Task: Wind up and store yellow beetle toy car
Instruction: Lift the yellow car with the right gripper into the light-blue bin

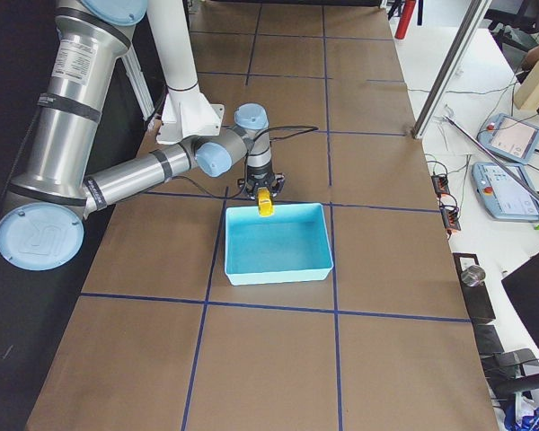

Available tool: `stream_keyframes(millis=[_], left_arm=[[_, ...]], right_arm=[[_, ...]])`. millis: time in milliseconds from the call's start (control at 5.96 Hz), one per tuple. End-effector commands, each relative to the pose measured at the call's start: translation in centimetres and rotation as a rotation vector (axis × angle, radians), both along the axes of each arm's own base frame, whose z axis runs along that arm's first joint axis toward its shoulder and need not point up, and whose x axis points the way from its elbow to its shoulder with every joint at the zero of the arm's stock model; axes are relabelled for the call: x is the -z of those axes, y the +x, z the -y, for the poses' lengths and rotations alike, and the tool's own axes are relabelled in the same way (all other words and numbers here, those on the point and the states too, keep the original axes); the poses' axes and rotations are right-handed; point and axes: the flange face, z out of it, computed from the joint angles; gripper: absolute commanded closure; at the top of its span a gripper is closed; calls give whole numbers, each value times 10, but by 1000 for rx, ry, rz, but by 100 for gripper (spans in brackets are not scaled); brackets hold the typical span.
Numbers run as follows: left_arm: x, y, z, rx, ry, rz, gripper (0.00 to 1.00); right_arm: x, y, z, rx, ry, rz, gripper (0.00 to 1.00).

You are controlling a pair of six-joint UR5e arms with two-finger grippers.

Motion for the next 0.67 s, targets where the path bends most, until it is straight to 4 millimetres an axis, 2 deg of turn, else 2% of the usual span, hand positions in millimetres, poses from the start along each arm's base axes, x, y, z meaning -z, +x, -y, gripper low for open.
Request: stream_keyframes(millis=[0,503], left_arm=[[0,0,1,0,2,1,0],[-1,1,0,-3,-2,1,0]], right_arm=[[-52,4,10,-8,-5,-51,100],[-105,-5,22,-35,-64,-101,100]])
